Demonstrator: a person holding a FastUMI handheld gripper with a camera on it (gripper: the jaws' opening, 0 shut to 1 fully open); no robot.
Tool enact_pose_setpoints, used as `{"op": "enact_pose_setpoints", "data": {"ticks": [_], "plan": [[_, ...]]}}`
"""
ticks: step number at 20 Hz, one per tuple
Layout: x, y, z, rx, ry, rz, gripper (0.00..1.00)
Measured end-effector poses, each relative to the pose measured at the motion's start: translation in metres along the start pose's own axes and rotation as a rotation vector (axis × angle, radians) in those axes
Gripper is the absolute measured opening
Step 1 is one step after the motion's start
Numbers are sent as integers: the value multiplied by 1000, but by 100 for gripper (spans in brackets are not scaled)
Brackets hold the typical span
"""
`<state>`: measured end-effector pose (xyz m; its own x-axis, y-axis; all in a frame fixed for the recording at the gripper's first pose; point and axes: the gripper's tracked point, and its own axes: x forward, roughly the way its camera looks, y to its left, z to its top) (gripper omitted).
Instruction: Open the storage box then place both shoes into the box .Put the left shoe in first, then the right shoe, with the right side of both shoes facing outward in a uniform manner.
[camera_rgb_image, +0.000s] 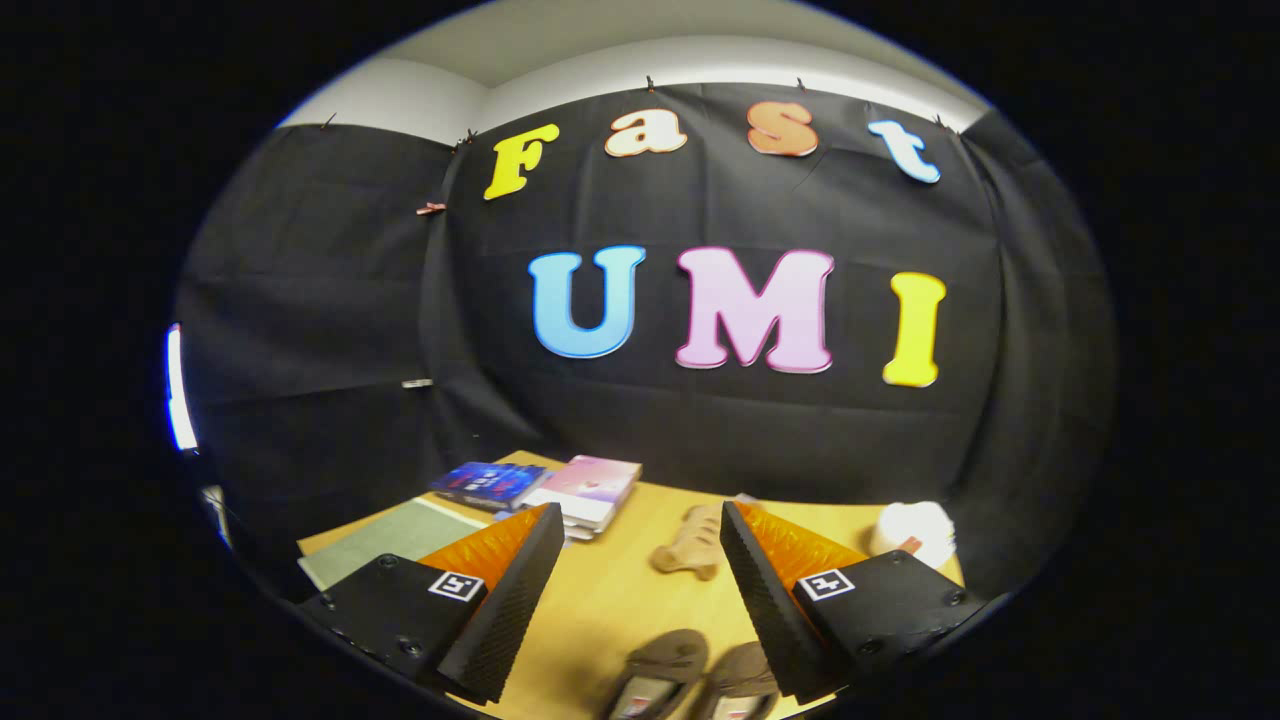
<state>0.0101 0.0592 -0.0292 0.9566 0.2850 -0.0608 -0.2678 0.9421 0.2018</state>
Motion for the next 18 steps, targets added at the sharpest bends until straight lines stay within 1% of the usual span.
{"op": "enact_pose_setpoints", "data": {"ticks": [1,3,6,8,10,11,13,15,18], "plan": [[3,14,-9,62,28,79,98],[6,35,-30,173,93,200,99],[8,64,-67,373,240,378,98],[7,85,-84,527,321,498,98],[8,101,-94,715,401,598,98],[9,105,-98,804,446,637,98],[9,113,-117,929,538,688,98],[7,117,-143,1001,634,711,98],[7,131,-172,1065,735,743,98]]}}
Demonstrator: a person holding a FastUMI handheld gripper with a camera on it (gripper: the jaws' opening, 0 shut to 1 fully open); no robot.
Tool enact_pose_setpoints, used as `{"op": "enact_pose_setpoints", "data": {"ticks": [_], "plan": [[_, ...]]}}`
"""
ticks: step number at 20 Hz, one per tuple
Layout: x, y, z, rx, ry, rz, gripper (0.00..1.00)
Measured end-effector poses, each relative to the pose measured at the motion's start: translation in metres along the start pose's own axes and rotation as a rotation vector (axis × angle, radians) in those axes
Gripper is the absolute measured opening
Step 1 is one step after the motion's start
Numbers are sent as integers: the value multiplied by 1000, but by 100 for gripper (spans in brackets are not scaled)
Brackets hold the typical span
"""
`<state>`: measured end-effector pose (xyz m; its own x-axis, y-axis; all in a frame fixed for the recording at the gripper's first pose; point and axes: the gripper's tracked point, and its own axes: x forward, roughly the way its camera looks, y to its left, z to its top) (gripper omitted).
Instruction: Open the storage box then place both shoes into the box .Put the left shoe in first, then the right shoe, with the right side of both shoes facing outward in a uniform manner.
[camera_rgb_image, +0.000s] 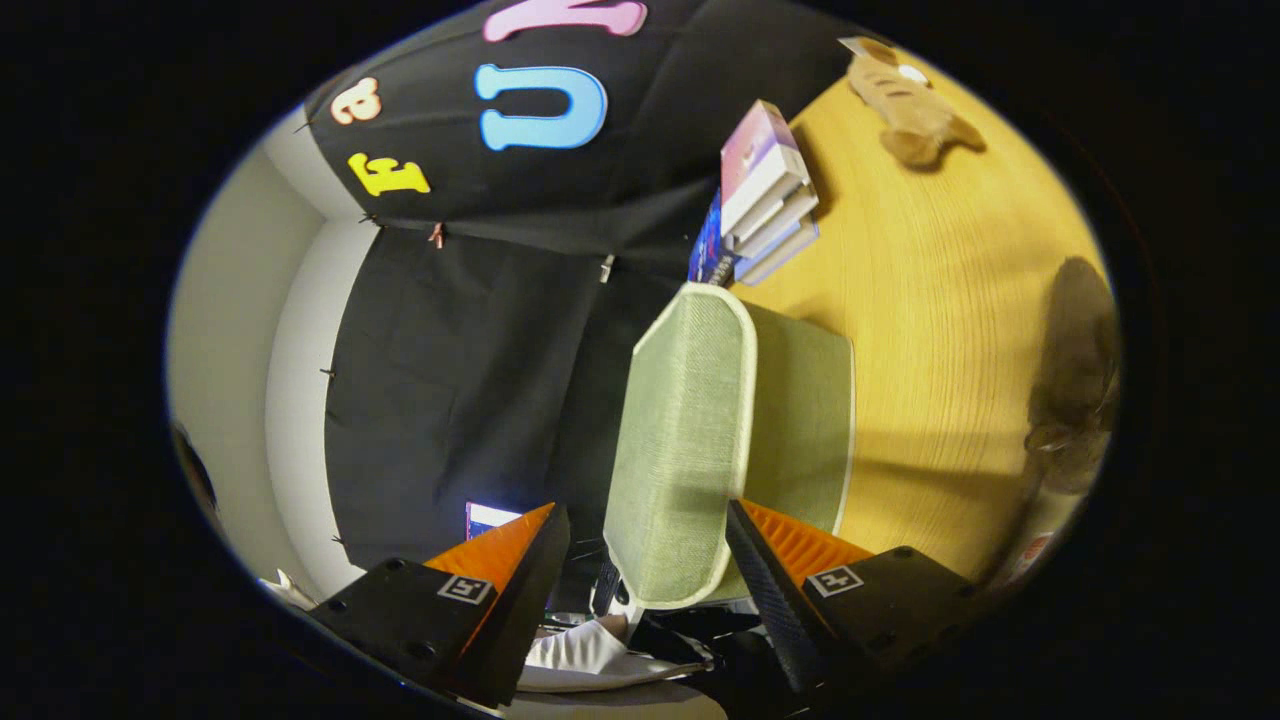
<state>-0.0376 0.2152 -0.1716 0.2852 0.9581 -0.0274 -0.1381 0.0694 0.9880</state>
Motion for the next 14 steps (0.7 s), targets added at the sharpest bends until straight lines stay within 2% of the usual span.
{"op": "enact_pose_setpoints", "data": {"ticks": [7,14], "plan": [[25,-36,7,206,10,74,97],[39,-32,-5,260,42,143,94]]}}
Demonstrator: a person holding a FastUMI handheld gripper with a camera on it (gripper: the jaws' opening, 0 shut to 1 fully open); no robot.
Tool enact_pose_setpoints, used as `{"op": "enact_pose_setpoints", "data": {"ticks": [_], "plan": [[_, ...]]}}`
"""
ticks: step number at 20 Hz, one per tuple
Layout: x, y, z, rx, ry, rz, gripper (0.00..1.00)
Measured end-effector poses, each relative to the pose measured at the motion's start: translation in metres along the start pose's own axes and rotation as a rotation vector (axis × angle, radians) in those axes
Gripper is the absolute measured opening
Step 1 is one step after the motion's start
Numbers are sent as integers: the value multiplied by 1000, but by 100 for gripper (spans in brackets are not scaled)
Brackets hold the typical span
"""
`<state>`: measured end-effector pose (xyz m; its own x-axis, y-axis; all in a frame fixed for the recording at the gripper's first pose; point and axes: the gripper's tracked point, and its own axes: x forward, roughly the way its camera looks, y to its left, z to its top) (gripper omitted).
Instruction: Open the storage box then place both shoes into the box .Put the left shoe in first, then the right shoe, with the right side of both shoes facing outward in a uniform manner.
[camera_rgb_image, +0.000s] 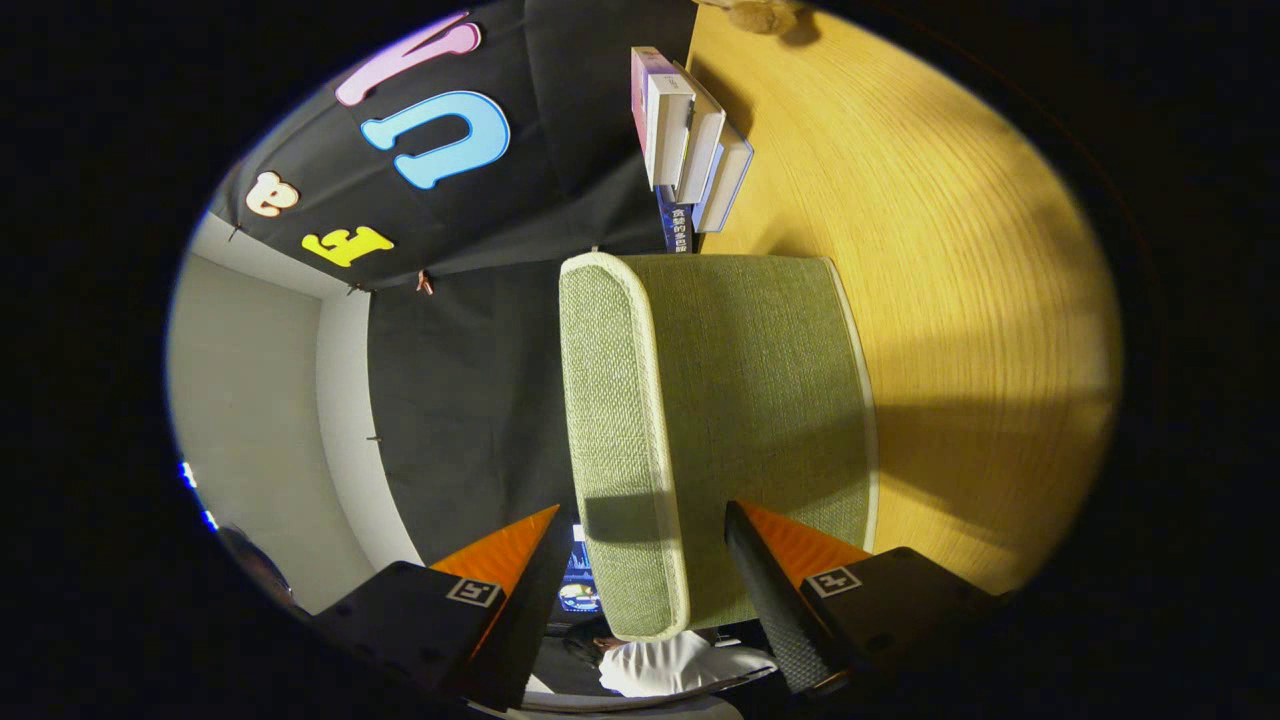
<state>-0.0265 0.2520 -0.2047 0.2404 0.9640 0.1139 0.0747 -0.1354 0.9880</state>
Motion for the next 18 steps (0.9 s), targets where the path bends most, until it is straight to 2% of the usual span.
{"op": "enact_pose_setpoints", "data": {"ticks": [2,5,6,8,12,18], "plan": [[-4,5,2,14,-3,16,63],[-4,6,2,9,0,30,30],[-5,13,0,8,0,44,15],[-5,17,-4,-8,4,43,10],[-11,46,-5,-50,-24,46,5],[2,105,-23,-126,-60,55,5]]}}
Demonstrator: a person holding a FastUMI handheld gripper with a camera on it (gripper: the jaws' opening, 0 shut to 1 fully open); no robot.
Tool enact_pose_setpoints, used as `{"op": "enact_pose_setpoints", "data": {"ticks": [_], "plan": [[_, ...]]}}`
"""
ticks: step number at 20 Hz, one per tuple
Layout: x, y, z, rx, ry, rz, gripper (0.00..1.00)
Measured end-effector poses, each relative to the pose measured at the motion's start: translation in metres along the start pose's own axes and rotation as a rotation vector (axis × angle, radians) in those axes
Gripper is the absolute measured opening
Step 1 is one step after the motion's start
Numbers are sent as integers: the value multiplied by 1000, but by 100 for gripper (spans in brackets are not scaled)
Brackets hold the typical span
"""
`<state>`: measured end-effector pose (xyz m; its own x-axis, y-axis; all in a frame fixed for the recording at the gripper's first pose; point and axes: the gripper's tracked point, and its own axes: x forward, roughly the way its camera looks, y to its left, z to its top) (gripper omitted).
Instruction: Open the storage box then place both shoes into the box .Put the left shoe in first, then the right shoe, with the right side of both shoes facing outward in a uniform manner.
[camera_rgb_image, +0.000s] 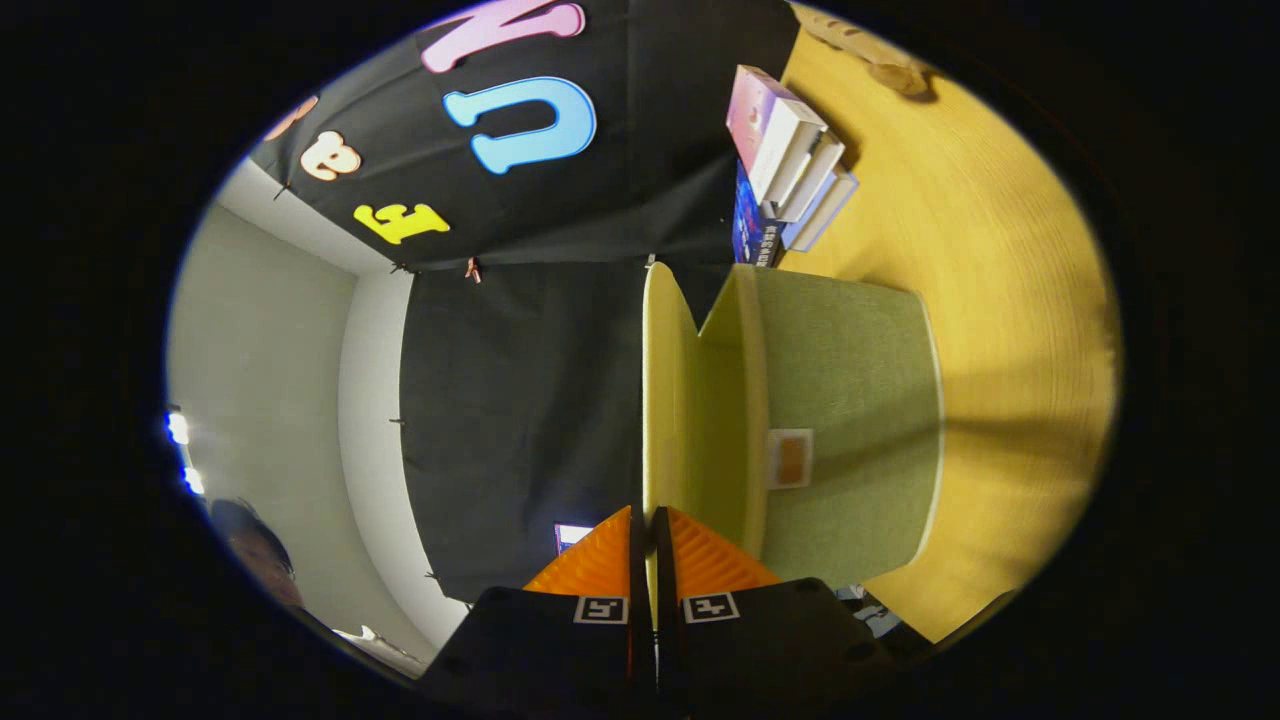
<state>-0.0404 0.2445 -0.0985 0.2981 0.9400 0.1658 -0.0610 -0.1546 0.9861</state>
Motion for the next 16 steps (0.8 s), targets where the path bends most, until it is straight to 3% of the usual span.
{"op": "enact_pose_setpoints", "data": {"ticks": [6,16], "plan": [[46,50,-5,-82,-8,-13,5],[182,102,-30,-144,38,16,8]]}}
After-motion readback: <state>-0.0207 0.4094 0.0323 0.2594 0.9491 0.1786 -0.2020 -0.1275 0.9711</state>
